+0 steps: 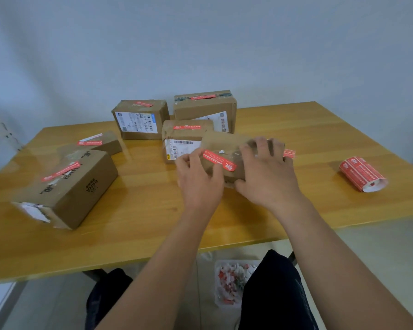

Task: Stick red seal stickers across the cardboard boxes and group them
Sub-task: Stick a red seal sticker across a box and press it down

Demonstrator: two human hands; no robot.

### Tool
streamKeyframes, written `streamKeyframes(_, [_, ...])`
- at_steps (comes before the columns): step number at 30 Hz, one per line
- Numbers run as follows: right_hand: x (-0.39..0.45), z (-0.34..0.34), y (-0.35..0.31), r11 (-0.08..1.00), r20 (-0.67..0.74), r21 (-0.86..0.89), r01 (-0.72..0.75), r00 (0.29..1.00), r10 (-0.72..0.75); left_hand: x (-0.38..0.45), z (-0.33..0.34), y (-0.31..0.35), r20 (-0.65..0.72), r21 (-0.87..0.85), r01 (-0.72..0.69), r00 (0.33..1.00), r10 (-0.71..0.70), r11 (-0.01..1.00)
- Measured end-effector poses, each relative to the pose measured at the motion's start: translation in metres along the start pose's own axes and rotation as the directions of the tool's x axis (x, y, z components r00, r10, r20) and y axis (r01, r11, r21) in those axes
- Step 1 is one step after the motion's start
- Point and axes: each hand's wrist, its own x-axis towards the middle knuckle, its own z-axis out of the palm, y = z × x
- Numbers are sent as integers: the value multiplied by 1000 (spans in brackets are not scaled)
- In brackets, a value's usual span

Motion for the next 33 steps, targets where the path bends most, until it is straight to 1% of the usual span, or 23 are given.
streamKeyframes(2, [-1,-3,-13,997,40,20,77,996,-78,-7,-19,-9,-49,78,3,999,0,997])
streamKeyframes(4, [1,-4,-28,990,72,42,136,988,-139,-10,-39,-18,-98,173,-13,995,30,985])
streamKeyframes(7, [8,-2,-53,972,89,71,222,970,-228,-13,-67,-31,-151,274,-7,987,50,962])
streamKeyframes(9, [14,2,-69,958,99,87,273,955,-281,-9,-83,-38,-182,300,22,983,34,954])
streamKeyframes(11, [16,8,-83,949,132,100,299,941,-310,-5,-97,-43,-190,295,81,981,-24,952])
streamKeyframes(13, [16,12,-96,947,165,105,305,933,-319,-2,-109,-44,-174,335,109,983,-52,936])
streamKeyframes(16, [18,5,-107,949,201,100,300,928,-314,1,-123,-46,-137,415,93,990,-40,905])
streamKeyframes(17, [21,-1,-107,949,183,130,286,934,-306,2,-125,-45,-122,430,87,992,-38,899])
streamKeyframes(20, [44,-16,-109,917,45,319,240,963,-267,5,-128,-47,-111,474,82,993,-33,877])
streamKeyframes(21, [57,-16,-110,901,14,365,232,967,-255,6,-129,-48,-119,485,85,992,-30,870])
streamKeyframes(22, [71,-13,-111,896,13,384,222,969,-246,8,-130,-49,-130,497,92,991,-31,863])
streamKeyframes(25, [107,5,-115,909,80,362,206,965,-250,14,-137,-56,-171,536,142,984,-57,832])
streamKeyframes(27, [119,15,-119,902,106,356,245,948,-299,18,-144,-60,-206,555,175,976,-70,813])
streamKeyframes(29, [125,21,-122,886,139,387,255,934,-330,21,-147,-63,-226,561,188,972,-69,806])
streamKeyframes(31, [131,23,-122,902,165,364,230,938,-306,23,-146,-64,-228,570,187,972,-64,800])
streamKeyframes(33, [136,25,-120,929,161,299,217,948,-273,26,-145,-66,-236,569,186,970,-58,801])
